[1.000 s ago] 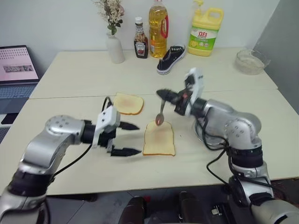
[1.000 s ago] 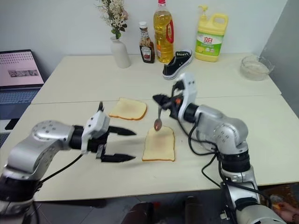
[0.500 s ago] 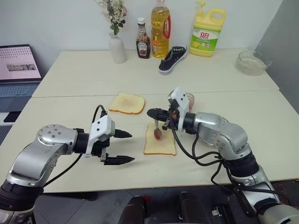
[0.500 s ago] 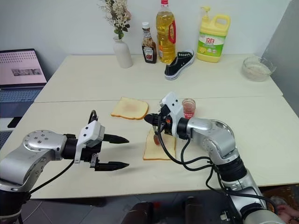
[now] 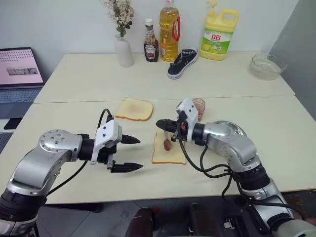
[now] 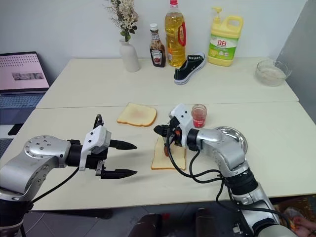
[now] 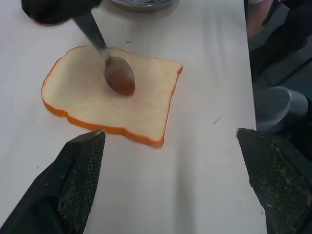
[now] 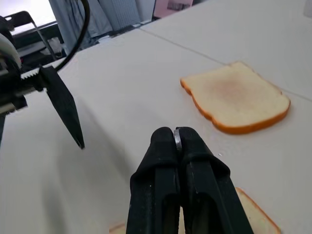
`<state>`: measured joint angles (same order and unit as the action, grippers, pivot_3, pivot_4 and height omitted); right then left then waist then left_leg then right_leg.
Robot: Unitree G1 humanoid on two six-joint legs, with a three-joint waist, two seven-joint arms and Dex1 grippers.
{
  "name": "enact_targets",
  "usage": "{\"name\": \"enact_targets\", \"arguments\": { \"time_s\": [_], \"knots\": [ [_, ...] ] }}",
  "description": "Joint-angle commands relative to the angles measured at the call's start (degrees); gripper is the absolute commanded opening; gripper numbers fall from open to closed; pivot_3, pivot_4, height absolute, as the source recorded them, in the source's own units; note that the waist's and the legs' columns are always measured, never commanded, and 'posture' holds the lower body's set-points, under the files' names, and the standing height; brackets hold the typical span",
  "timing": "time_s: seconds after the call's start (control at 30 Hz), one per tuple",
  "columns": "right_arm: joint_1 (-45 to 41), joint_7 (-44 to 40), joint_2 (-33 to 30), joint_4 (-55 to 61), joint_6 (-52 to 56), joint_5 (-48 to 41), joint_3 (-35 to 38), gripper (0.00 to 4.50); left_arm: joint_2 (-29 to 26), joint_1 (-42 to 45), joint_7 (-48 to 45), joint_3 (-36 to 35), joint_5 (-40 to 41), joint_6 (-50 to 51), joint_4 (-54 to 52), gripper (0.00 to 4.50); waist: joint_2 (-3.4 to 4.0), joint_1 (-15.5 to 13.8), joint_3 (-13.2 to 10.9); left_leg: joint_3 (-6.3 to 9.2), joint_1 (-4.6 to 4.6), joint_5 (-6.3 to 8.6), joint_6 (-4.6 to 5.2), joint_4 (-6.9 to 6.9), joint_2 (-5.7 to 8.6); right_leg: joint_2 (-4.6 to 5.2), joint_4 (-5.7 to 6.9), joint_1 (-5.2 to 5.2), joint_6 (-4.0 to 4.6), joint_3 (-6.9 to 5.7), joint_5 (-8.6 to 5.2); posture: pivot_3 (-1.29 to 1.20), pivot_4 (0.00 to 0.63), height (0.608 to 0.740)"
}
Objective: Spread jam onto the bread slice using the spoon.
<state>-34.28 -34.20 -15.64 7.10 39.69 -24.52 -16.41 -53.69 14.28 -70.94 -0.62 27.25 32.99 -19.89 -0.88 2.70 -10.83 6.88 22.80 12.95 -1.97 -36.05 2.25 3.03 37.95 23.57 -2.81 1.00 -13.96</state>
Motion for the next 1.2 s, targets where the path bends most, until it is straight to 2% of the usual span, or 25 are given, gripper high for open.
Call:
{"name": "enact_targets", "arguments": {
  "time_s": [0.03, 0.23, 0.63, 0.93, 1.2],
  "knots": [
    [-0.4, -1.6, 0.0, -0.9, -3.7, 2.9, -0.9, 0.02, 0.1, 1.0, 0.2, -0.5, 0.8, -0.9, -0.9, 4.5, 0.0, 0.0, 0.0, 0.0, -0.01, 0.0, 0.0, 0.0, 0.0, 0.0, 0.0, 0.0, 0.0, 0.0, 0.0, 0.0, 0.15, 0.74],
    [-1.9, -2.5, -1.0, -2.5, -7.8, 6.6, -0.1, 0.02, 0.3, 1.6, 0.4, -0.1, 0.5, -1.3, -0.5, 4.5, 0.0, -0.1, 0.0, 0.02, -0.01, 0.0, 0.0, -0.01, 0.0, 0.0, 0.0, -0.02, -0.01, -0.01, -0.01, 0.0, 0.15, 0.74],
    [-3.9, -2.5, -0.9, 0.8, -4.9, 5.6, 2.6, 0.02, 0.8, 3.0, 0.3, 0.6, 0.1, -2.0, 0.5, 4.5, 0.0, -0.3, 0.0, 0.03, 0.0, -0.01, -0.01, -0.02, 0.01, 0.0, -0.01, -0.03, 0.0, -0.01, 0.0, 0.0, 0.15, 0.74],
    [-1.0, -2.8, 0.3, -4.9, -9.2, 9.5, 1.2, 0.02, 1.1, 3.7, 0.4, 1.0, -0.1, -2.1, 0.6, 4.5, 0.0, -0.3, 0.0, 0.02, 0.0, -0.01, -0.01, -0.01, 0.03, 0.0, -0.01, -0.02, 0.0, -0.01, 0.0, 0.0, 0.15, 0.74],
    [0.2, -3.0, 0.3, -5.2, -9.5, 10.3, 2.1, 0.02, 1.4, 4.3, 0.3, 1.4, -0.4, -2.7, 1.4, 4.5, -0.01, -0.3, 0.0, 0.03, -0.03, -0.01, -0.01, -0.01, 0.02, 0.0, 0.0, -0.05, 0.0, -0.02, 0.0, 0.0, 0.15, 0.74]
  ]
}}
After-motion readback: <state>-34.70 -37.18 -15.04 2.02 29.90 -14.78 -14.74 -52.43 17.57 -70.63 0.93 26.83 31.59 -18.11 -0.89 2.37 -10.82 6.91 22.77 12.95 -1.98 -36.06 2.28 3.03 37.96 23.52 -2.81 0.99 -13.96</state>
